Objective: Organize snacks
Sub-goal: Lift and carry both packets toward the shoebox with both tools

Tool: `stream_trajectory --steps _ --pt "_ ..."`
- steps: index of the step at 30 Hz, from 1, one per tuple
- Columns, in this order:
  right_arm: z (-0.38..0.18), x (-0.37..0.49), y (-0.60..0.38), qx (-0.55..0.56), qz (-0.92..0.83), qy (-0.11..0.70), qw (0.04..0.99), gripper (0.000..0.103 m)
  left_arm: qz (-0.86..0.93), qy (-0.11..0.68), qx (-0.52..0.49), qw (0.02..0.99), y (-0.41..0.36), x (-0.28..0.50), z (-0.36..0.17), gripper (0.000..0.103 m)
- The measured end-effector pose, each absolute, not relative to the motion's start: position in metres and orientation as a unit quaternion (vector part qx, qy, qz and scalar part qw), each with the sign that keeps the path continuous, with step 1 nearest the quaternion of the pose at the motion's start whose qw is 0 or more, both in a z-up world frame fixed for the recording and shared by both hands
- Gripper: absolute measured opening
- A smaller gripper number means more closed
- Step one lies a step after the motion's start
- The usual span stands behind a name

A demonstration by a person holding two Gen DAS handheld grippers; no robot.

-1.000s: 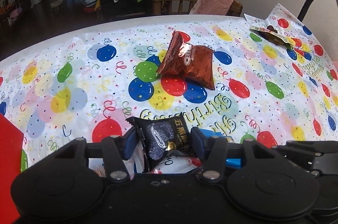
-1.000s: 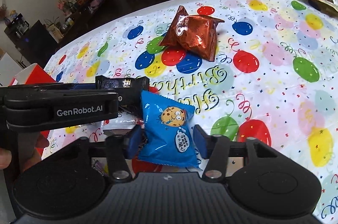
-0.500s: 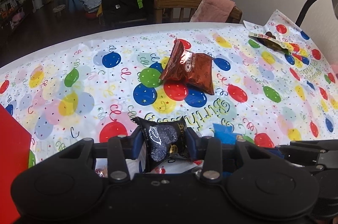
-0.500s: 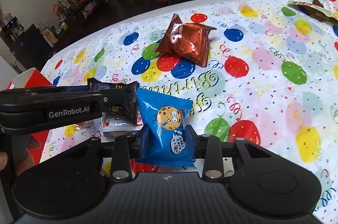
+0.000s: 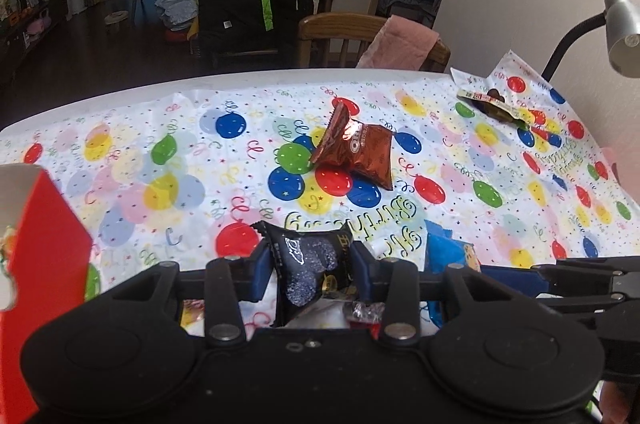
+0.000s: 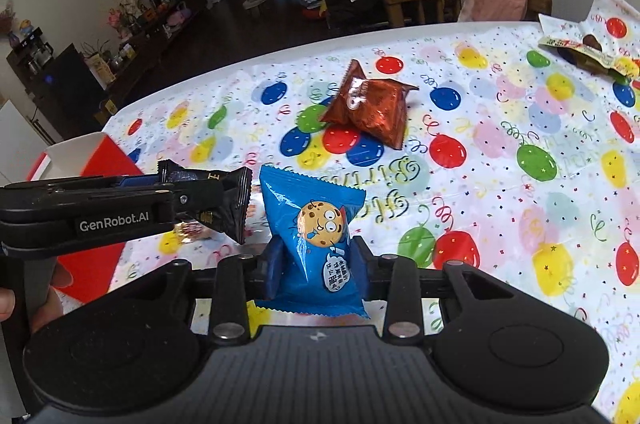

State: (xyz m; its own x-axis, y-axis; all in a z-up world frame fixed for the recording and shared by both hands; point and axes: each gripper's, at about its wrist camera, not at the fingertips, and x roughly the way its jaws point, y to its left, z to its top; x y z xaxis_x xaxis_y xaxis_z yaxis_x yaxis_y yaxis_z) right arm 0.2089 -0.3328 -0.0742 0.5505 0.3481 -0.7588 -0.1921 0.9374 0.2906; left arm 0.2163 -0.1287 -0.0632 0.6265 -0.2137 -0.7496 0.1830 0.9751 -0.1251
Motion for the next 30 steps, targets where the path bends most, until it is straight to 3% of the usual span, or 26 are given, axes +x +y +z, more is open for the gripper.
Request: stream_trajectory --steps 30 --pt "0.007 0.161 -0.161 0.029 0.245 0.418 0.875 0.035 -0.049 0.376 -0.063 0.923 0.035 0.137 0.001 0.038"
